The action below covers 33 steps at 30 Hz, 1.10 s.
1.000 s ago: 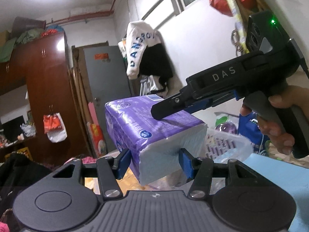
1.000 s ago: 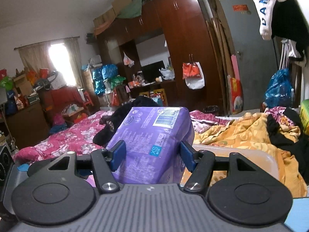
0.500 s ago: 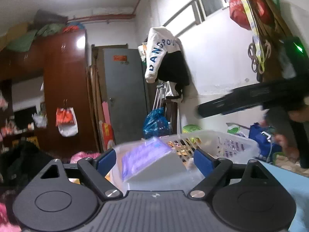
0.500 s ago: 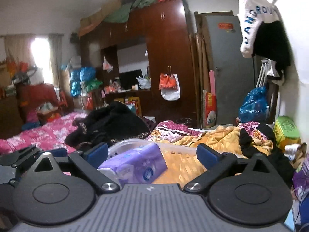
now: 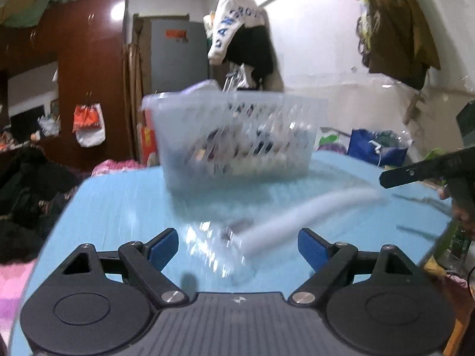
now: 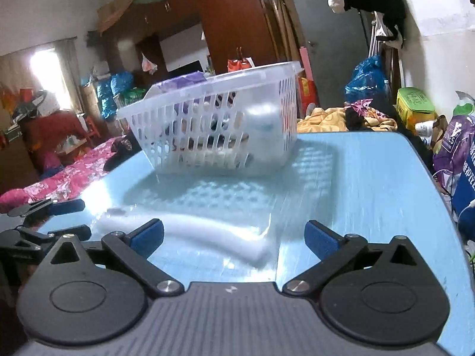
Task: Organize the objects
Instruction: 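Grasp the clear plastic bag with both tools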
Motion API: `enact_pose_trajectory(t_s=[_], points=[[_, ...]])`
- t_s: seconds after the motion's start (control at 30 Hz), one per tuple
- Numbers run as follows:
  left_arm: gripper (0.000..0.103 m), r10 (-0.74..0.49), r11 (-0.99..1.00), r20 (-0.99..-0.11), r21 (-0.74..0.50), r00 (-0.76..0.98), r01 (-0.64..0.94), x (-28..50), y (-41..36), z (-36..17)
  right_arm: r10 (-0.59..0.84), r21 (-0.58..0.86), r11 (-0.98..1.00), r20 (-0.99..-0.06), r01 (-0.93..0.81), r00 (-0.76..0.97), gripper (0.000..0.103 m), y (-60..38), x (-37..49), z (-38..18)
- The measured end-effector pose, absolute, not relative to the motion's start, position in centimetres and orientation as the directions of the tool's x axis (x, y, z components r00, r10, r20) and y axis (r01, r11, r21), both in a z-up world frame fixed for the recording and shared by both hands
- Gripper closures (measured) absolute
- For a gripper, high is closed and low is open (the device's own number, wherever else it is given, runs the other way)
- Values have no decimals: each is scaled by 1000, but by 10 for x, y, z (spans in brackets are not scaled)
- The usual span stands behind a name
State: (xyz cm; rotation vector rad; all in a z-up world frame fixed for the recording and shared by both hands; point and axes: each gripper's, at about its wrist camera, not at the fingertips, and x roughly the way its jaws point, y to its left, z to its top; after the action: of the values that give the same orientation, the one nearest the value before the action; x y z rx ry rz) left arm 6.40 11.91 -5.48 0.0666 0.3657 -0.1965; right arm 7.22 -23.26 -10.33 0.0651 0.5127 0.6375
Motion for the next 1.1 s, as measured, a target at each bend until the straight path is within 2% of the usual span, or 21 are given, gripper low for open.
enact_pose_trajectory(t_s=[0.13, 0.3, 0.5, 0.63, 0.7, 0.8, 0.83, 0.87, 1.0, 1.07, 1.1], points=[[13, -182, 980, -387, 7, 904, 201, 65, 124, -63, 551, 166, 820, -487, -548, 678, 2, -218, 84, -108], [13, -161, 982, -396, 26, 904, 186, 70, 118, -65, 547, 131, 817, -484, -561, 684, 16, -211, 79, -111], [13, -156, 981, -406, 43, 900, 189, 75, 106, -65, 538, 84, 814, -479, -574, 694, 28, -205, 73, -111], [20, -150, 981, -409, 52, 900, 188, 76, 99, -64, 533, 64, 814, -475, -577, 700, 31, -203, 70, -112], [23, -145, 981, -406, 59, 902, 184, 76, 96, -64, 528, 50, 816, -469, -575, 708, 36, -201, 67, -113], [35, -146, 981, -400, 59, 905, 185, 75, 94, -64, 521, 30, 819, -457, -572, 721, 44, -200, 64, -114], [45, -152, 980, -398, 58, 905, 191, 75, 93, -63, 523, 23, 817, -452, -576, 723, 46, -200, 62, -114], [51, -158, 979, -396, 58, 904, 196, 75, 92, -63, 526, 22, 815, -448, -579, 723, 49, -200, 62, -114], [63, -157, 976, -385, 81, 909, 202, 72, 86, -64, 527, 10, 814, -435, -581, 731, 66, -204, 60, -115], [73, -168, 974, -376, 77, 911, 212, 69, 85, -64, 532, 10, 811, -429, -585, 730, 71, -206, 60, -115], [74, -170, 974, -371, 79, 913, 213, 69, 85, -64, 533, 4, 809, -426, -587, 731, 72, -206, 59, -115]])
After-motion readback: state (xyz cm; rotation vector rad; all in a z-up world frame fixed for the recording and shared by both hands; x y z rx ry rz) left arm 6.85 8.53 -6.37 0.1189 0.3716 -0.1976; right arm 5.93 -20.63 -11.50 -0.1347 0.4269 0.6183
